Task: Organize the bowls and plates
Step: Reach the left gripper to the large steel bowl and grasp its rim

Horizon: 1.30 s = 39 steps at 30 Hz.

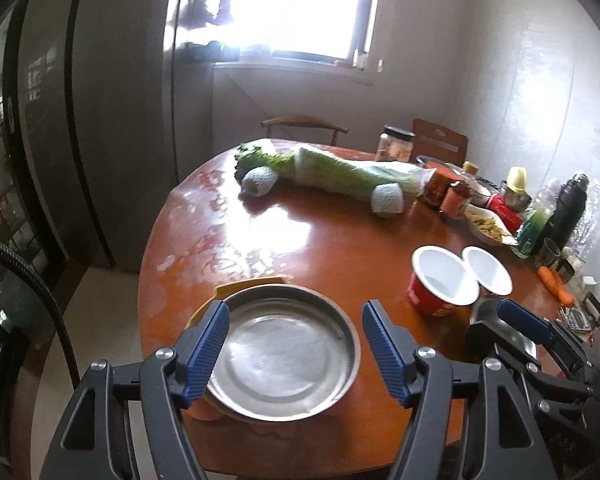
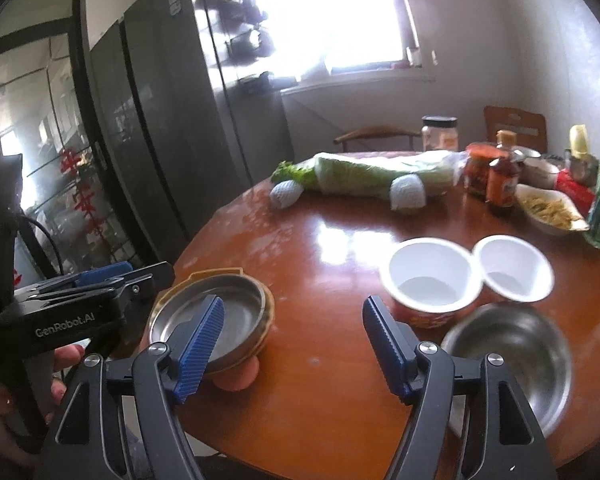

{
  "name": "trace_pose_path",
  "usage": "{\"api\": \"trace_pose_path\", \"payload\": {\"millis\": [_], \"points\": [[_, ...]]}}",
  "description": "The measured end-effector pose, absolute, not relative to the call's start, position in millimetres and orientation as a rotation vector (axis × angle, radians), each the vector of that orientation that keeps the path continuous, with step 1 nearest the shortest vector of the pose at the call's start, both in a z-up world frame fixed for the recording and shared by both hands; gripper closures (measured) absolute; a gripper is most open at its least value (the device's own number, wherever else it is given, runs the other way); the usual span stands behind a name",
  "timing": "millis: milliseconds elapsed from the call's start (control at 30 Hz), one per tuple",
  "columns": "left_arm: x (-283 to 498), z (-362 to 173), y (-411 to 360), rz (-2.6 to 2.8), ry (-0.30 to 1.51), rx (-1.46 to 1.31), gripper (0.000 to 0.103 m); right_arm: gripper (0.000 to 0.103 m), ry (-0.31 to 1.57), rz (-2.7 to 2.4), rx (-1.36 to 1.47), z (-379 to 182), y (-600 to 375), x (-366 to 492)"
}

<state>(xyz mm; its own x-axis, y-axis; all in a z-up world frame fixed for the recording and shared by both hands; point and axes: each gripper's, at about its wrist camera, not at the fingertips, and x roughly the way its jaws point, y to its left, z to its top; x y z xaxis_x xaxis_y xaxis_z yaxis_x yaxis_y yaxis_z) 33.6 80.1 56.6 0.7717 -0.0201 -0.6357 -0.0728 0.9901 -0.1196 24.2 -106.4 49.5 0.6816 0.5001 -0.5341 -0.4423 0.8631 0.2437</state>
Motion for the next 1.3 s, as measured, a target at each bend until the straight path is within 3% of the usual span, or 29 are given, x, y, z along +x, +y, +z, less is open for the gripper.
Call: {"api": "trace_pose_path", "payload": {"millis": [533, 1300], "points": [[38.0, 82.0, 0.8, -0.107, 0.664, -0.090, 0.032, 0.028, 0.558, 0.393, 0.160, 78.3, -199.9, 10.4], [51.0, 75.3, -71.2, -0.184, 0.699, -0.010, 0.032, 0.027, 0.547, 0.134, 0.150, 63.5, -281.9, 6.0]]}}
